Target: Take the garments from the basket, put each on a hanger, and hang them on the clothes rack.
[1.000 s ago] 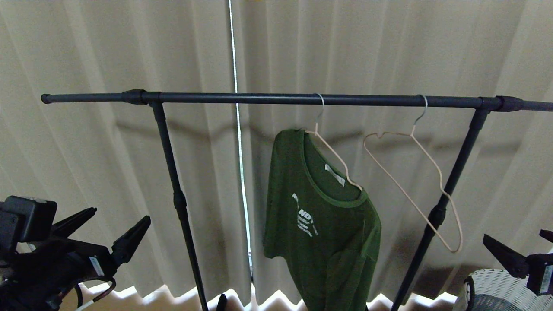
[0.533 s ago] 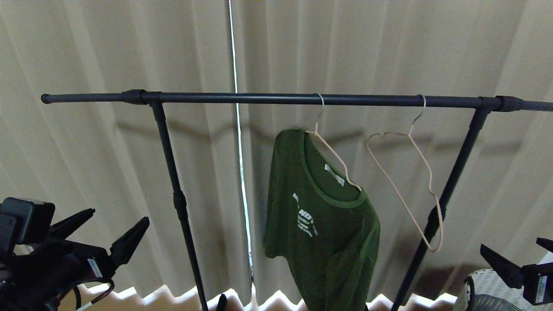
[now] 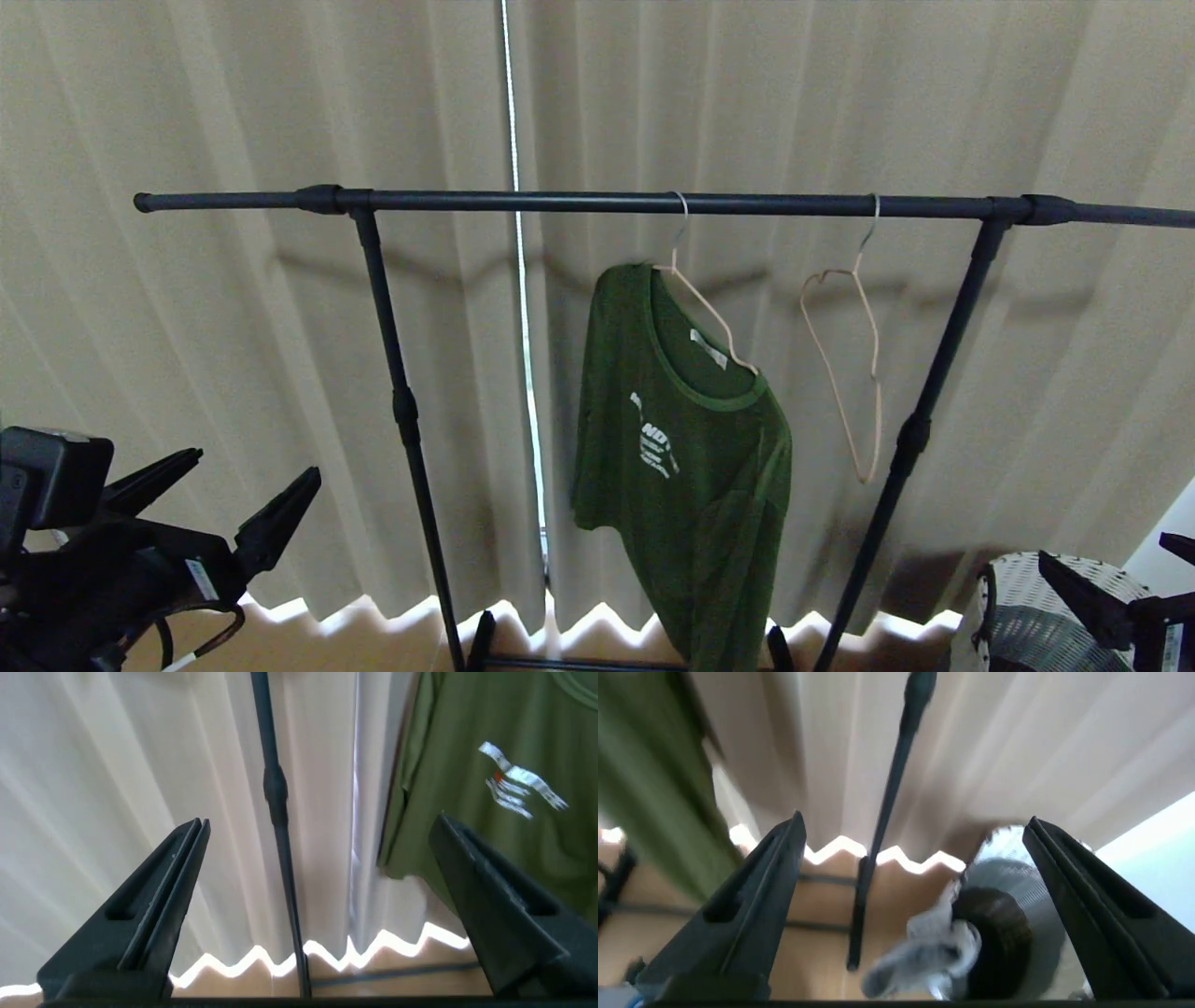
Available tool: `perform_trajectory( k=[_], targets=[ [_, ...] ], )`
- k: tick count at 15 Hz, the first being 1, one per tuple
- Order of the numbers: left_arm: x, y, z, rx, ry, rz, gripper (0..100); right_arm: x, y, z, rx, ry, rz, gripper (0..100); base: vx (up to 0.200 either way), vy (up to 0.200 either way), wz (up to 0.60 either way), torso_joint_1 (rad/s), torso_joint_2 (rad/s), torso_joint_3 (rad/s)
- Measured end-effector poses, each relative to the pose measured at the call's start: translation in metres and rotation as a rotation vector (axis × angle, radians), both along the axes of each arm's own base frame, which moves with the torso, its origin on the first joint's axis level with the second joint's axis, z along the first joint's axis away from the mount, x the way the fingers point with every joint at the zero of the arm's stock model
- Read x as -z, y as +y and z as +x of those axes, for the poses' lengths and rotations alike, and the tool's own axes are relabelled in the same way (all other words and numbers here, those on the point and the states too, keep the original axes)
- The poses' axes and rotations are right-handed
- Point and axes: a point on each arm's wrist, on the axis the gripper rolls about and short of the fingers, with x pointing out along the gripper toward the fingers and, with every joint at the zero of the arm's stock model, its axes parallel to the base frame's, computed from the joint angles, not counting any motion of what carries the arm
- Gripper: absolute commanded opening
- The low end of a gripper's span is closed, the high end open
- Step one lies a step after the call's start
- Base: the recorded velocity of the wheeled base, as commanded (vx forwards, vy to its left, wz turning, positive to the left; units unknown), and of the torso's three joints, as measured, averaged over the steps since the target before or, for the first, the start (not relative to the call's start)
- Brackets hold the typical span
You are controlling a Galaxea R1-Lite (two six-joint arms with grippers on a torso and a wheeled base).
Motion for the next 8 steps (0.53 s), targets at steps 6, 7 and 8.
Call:
perform_trajectory(
  k=[6,7,8],
  targets=[
    [-0.0007,0.0,-0.0012,0.003,-0.003,-0.002,100,0.0079,0.0002,-0.0059,-0.028,0.031,-0.061,100,-0.2,0.0,0.0,0.002,0.0,0.002],
    [-0.0007,0.0,-0.0012,0.003,-0.003,-0.001,100,0.0082,0.0001,-0.0063,-0.028,0.03,-0.064,100,-0.2,0.0,0.0,0.012,0.0,-0.007],
    [-0.0008,0.0,-0.0013,0.003,-0.003,-0.002,100,0.0084,0.0001,-0.0065,-0.029,0.029,-0.064,100,0.0,0.0,0.0,0.0,0.0,0.0]
  ],
)
